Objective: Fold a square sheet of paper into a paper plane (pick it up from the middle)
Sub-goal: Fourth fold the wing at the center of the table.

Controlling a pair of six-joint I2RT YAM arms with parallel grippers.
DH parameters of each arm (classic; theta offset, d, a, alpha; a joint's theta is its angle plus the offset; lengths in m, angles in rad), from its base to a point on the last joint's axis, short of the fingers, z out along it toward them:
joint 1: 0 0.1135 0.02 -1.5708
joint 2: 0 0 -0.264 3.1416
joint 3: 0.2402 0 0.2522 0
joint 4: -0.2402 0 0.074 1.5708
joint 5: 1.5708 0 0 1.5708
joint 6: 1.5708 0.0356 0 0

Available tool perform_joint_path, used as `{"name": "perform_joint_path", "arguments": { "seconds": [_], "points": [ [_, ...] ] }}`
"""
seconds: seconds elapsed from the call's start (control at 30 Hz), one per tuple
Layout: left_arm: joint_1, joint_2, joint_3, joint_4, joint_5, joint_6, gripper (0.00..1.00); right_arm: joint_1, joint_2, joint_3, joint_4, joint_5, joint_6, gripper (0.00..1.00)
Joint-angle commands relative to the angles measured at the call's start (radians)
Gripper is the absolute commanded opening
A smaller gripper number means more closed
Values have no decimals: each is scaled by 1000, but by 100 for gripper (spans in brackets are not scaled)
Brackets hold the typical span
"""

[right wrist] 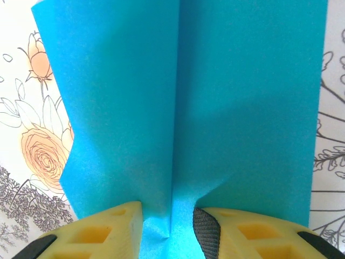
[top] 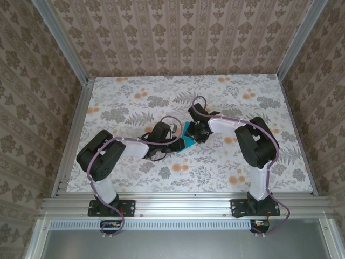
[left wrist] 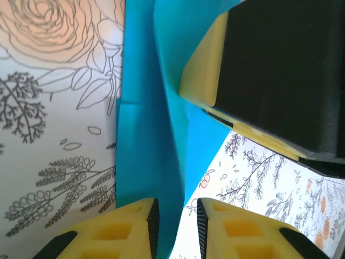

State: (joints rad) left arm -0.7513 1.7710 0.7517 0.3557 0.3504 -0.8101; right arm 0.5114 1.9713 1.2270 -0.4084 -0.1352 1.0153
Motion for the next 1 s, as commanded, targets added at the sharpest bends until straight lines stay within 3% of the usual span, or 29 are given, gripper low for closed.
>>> {"name": "perform_joint_path", "arguments": {
  "seconds": [0.0,0.43,0.53,0.77,0.97],
  "points": [
    [-1,3,44,-26,-28,62,27,-33,151,-105,-170,179,9,40],
    [7,48,78,-54,-53,111,16,-46,105,-135,-134,129,9,44],
    [17,53,79,-51,-48,105,10,-47,97,-140,-135,126,1,45],
    [61,77,78,1,43,59,3,-59,47,-168,-66,72,-61,48],
    [79,103,68,61,132,7,0,-82,-72,-154,29,-64,-182,49]
  ]
}}
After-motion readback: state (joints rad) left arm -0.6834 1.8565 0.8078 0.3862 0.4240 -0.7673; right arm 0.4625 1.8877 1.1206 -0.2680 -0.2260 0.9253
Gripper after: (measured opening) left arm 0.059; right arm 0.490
